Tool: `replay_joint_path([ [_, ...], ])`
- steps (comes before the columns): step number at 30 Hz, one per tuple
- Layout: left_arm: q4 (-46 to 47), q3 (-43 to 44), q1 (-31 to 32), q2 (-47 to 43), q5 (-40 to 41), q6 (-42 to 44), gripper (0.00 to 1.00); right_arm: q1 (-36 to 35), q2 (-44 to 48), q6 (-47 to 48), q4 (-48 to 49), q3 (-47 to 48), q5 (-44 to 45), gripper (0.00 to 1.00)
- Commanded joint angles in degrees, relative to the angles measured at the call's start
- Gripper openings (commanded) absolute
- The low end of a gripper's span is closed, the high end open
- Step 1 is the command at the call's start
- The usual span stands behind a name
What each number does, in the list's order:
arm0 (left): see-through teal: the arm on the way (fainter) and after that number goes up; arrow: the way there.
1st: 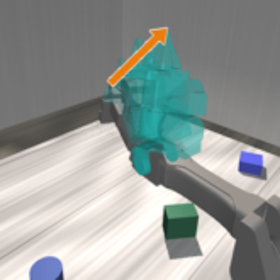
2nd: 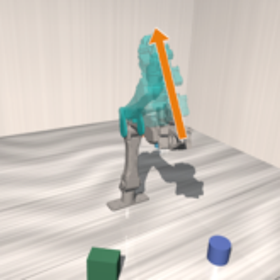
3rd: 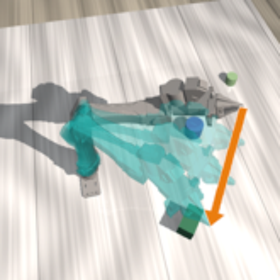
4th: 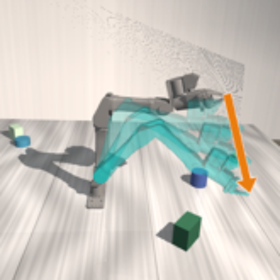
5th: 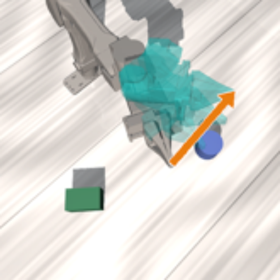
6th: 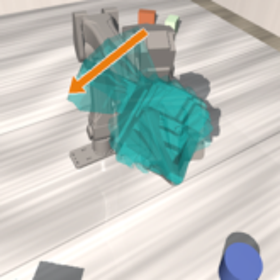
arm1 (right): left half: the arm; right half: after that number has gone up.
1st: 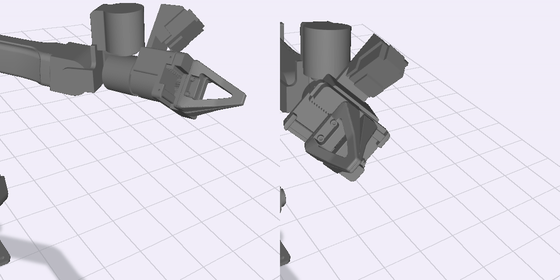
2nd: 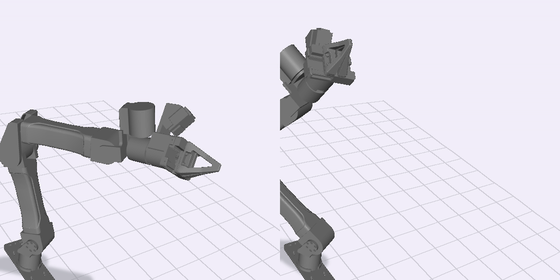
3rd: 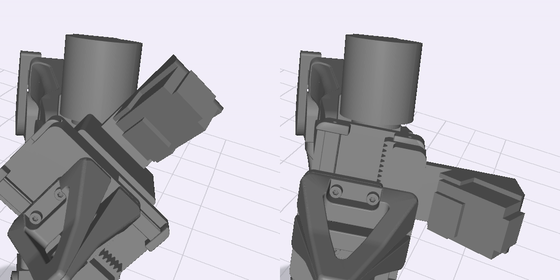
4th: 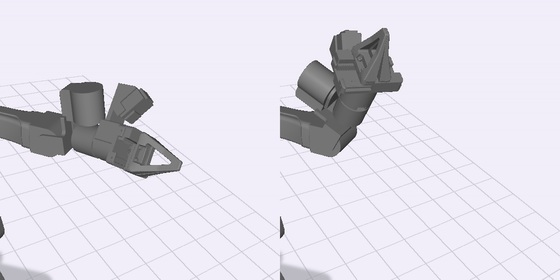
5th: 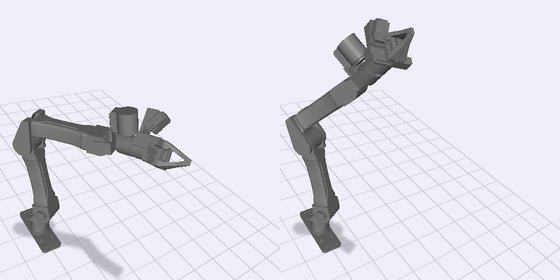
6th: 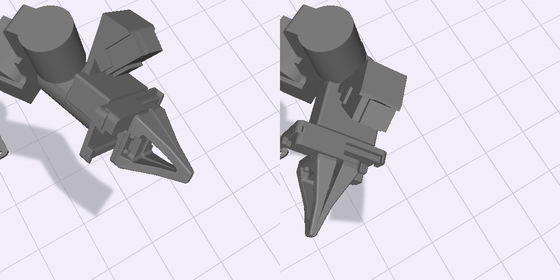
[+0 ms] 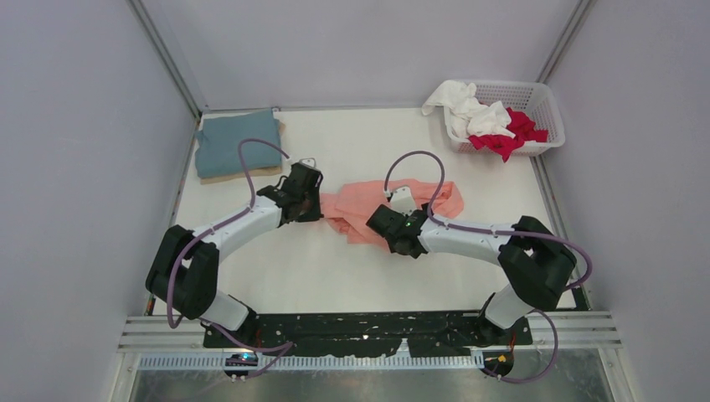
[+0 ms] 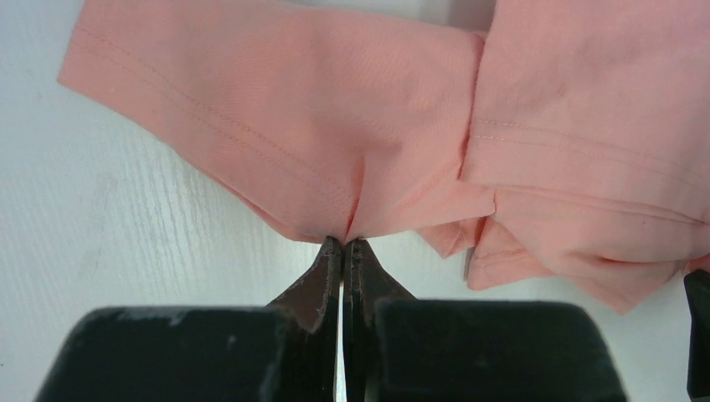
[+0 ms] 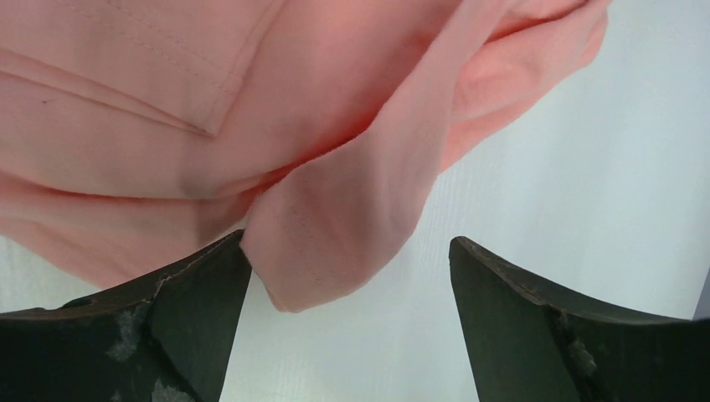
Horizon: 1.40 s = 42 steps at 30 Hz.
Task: Fold and stack the t-shirts
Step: Flatten out the tshirt
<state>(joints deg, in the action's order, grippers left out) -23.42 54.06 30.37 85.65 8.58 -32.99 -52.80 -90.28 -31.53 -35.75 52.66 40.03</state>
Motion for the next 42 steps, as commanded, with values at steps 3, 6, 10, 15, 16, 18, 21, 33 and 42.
replay_joint_path([
  [3, 1.52, -0.25, -0.10, -0.35, 1.63, 0.17, 0.00, 1.79, 4.48, -4.02, 1.70, -3.81, 1.50, 0.85],
  [6, 1.70, -0.11, -0.06, -0.11, 1.53, 0.23, 0.00, 3.91, 6.94, -2.68, 8.89, -7.12, -2.79, 0.72],
  [10, 2.10, -0.35, -0.07, -0.36, 2.68, -0.04, 0.00, 5.52, 10.36, -1.38, 16.58, -10.42, -6.55, 0.37],
  [15, 1.84, -0.41, -0.49, -3.73, 8.89, -0.55, 0.00, 9.58, 17.36, -2.35, 17.50, -12.37, -2.69, 0.08],
  [16, 2.36, -0.70, -0.61, -5.36, 11.72, -0.52, 0.00, 10.66, 18.58, -2.33, 16.99, -12.43, -2.33, 0.06],
  [18, 3.85, -0.06, -1.63, -9.20, 14.99, 1.44, 0.00, 13.80, 23.08, -1.37, 17.10, -12.27, -1.23, 0.06],
  [21, 2.17, 4.05, -3.70, -14.46, 18.17, 3.55, 0.00, 19.02, 30.87, 1.65, 17.06, -8.46, 0.74, 0.06],
  [33, 5.90, 14.37, -3.89, -40.10, 24.35, 16.40, 0.00, 26.75, 50.72, 17.94, 20.96, 7.51, -0.37, 0.06],
  [42, 4.45, 20.40, -3.87, -52.99, 21.46, 21.09, 0.00, 26.78, 57.20, 25.12, 18.77, 21.37, -3.51, 0.06],
])
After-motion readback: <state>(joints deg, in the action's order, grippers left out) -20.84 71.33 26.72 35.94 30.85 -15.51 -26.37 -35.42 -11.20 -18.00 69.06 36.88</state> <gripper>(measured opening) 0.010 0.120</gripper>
